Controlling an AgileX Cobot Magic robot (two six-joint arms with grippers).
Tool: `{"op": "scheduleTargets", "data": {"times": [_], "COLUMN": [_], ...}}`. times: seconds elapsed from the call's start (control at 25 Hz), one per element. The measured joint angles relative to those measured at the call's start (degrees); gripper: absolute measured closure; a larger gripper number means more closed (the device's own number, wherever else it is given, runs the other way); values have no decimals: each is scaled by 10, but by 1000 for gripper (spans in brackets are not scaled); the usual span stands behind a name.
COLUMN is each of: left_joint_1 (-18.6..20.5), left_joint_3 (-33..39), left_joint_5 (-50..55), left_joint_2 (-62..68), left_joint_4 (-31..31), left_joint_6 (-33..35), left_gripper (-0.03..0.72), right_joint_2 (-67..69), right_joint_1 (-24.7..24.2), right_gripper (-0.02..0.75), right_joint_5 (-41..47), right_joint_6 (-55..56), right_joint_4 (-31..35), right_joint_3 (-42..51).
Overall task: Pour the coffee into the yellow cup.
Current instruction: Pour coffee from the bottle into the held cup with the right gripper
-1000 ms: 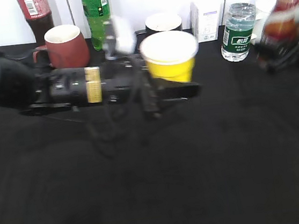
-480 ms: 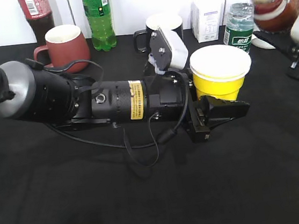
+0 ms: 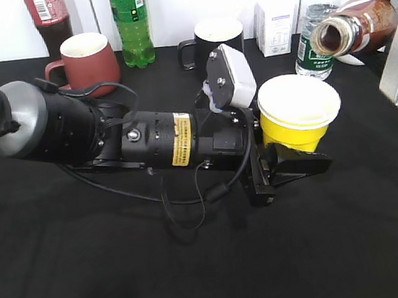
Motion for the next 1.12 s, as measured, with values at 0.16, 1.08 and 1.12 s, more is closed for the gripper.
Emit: {"op": "scheduleTargets", "data": {"times": [0.16,1.08,1.12], "left_joint_1": [0,0,0], "left_joint_3": [0,0,0], "left_joint_5": [0,-17,-17], "left_joint_2": [0,0,0], "left_joint_4": [19,48,48], "left_joint_6": [0,0,0], "left_gripper": [253,253,253], "right_joint_2": [0,0,0], "right_joint_1": [0,0,0], "right_gripper": [195,195,195], "right_joint_5": [1,1,1], "right_joint_6": [-48,-111,-120], "right_joint_4": [0,0,0], "right_joint_3": [0,0,0]}}
